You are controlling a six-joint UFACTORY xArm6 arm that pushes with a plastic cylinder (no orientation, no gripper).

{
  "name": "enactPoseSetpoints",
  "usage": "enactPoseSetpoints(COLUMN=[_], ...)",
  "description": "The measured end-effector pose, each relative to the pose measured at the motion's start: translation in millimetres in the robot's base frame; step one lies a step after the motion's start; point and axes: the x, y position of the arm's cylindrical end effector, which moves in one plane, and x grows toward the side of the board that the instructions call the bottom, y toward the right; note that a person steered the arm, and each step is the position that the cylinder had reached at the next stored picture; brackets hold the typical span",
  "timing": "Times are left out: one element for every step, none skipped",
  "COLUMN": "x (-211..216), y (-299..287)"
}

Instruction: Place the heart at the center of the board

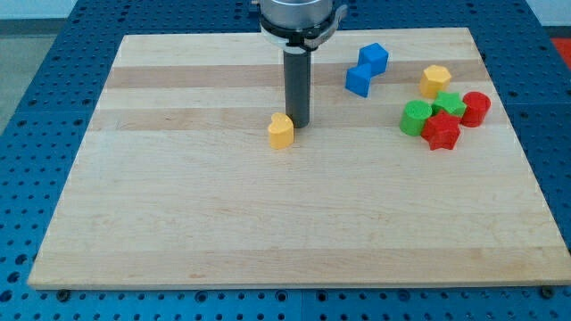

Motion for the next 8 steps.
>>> enactPoseSetpoints(x=[3.9,30.9,62.8,68.5,67.1,57.0,44.0,32.2], y=[14.5,26.6,13.3,-32.3,-65.9,-66.0,-53.0,-32.5])
